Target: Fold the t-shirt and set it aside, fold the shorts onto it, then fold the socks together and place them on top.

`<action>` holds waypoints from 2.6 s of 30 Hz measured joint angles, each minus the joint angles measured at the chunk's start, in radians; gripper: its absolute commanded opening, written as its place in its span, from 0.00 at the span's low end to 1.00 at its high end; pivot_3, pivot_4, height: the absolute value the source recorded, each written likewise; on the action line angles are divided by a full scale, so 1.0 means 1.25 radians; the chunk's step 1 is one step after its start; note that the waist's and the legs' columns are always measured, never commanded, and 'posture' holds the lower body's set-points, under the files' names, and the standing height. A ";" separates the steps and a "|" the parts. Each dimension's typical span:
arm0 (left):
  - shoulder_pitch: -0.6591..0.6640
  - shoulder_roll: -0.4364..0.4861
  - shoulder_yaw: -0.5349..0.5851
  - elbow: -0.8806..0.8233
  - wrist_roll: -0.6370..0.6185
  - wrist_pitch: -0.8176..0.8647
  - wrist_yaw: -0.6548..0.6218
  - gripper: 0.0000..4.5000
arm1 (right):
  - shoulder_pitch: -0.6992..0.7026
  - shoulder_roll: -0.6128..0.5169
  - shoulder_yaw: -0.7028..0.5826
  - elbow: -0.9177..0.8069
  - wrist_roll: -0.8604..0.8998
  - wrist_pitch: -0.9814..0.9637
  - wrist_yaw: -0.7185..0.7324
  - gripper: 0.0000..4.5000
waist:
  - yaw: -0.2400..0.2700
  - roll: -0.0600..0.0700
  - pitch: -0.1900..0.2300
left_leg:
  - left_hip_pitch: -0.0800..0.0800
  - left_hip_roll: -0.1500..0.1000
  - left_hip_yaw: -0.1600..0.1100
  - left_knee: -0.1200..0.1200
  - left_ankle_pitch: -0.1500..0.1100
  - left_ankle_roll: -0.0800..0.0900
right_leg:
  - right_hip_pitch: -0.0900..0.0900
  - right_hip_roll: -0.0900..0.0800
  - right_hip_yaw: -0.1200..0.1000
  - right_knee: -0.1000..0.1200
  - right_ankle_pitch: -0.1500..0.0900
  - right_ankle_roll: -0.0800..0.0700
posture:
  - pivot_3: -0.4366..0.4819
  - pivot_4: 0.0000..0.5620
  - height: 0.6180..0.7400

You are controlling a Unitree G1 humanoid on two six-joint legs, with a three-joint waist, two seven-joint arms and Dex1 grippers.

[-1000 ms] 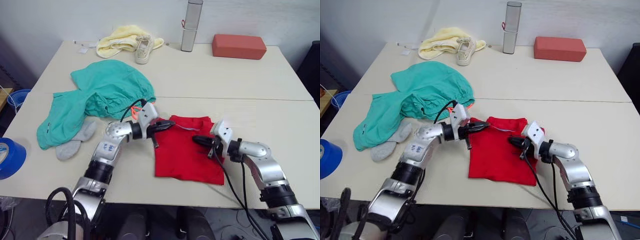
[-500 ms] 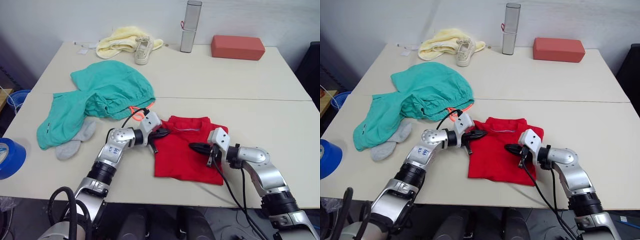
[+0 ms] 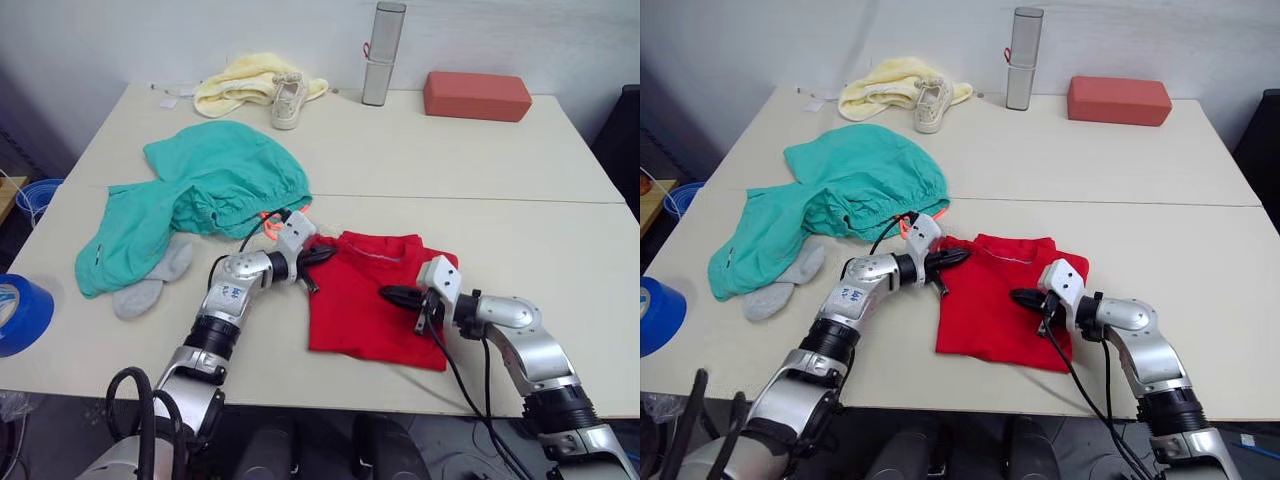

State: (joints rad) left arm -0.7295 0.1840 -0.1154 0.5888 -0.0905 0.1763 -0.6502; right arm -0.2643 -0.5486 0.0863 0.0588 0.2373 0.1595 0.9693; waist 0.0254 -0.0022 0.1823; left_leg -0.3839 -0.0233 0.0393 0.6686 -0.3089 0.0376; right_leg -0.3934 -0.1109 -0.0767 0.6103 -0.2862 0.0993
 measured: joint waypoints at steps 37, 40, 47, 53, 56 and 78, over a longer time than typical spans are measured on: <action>0.060 -0.040 -0.004 -0.022 0.013 -0.107 0.043 0.01 | -0.118 0.078 -0.162 0.223 0.049 0.024 -0.184 0.00 | -0.003 0.000 0.000 | -0.001 0.000 0.000 0.000 0.001 0.000 | -0.001 0.000 0.000 0.001 0.000 0.000 | 0.48 0.27 1.00; 0.065 -0.040 0.002 -0.025 0.011 -0.105 0.045 0.01 | -0.118 0.074 -0.176 0.252 0.044 -0.005 -0.209 0.00 | -0.004 0.000 0.000 | 0.000 0.000 0.000 0.000 0.001 0.000 | 0.000 0.000 0.000 0.001 0.000 0.000 | 0.48 0.27 1.00; 0.091 -0.027 0.026 -0.053 -0.008 -0.114 0.024 0.01 | -0.115 0.061 -0.232 0.288 0.055 -0.043 -0.226 0.00 | -0.004 0.000 0.000 | 0.000 0.000 0.000 0.000 0.001 0.000 | -0.001 -0.001 0.001 0.001 0.000 0.000 | 0.48 0.27 1.00; 0.148 0.018 0.016 -0.187 -0.072 -0.135 -0.118 0.01 | -0.014 0.035 -0.229 0.043 0.193 0.015 -0.063 0.00 | -0.005 0.000 0.000 | -0.002 0.001 0.000 -0.001 0.000 -0.001 | -0.003 0.000 0.001 0.000 0.000 0.000 | 0.48 0.27 1.00; 0.176 0.029 -0.010 -0.260 -0.085 -0.126 -0.171 0.01 | 0.048 0.018 -0.183 -0.075 0.210 0.056 -0.021 0.00 | -0.003 0.000 0.000 | -0.002 0.001 0.000 -0.001 0.000 0.000 | -0.001 0.000 0.001 -0.001 0.000 0.000 | 0.48 0.27 1.00; 0.347 0.142 0.033 -0.479 -0.266 -0.019 -0.306 0.42 | 0.305 -0.131 -0.371 -0.209 0.460 0.359 -0.065 0.43 | -0.002 0.003 0.000 | 0.000 0.001 -0.001 -0.002 -0.002 0.001 | -0.001 -0.003 0.002 -0.005 -0.001 -0.002 | 0.48 0.27 1.00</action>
State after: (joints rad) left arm -0.2960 0.3619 -0.0747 -0.0105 -0.4225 0.1522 -1.0331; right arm 0.1168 -0.7123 -0.3780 -0.2022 0.8126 0.6085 0.8880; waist 0.0232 0.0011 0.1824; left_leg -0.3843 -0.0219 0.0379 0.6664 -0.3112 0.0383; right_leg -0.3946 -0.1146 -0.0743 0.6044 -0.2871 0.0971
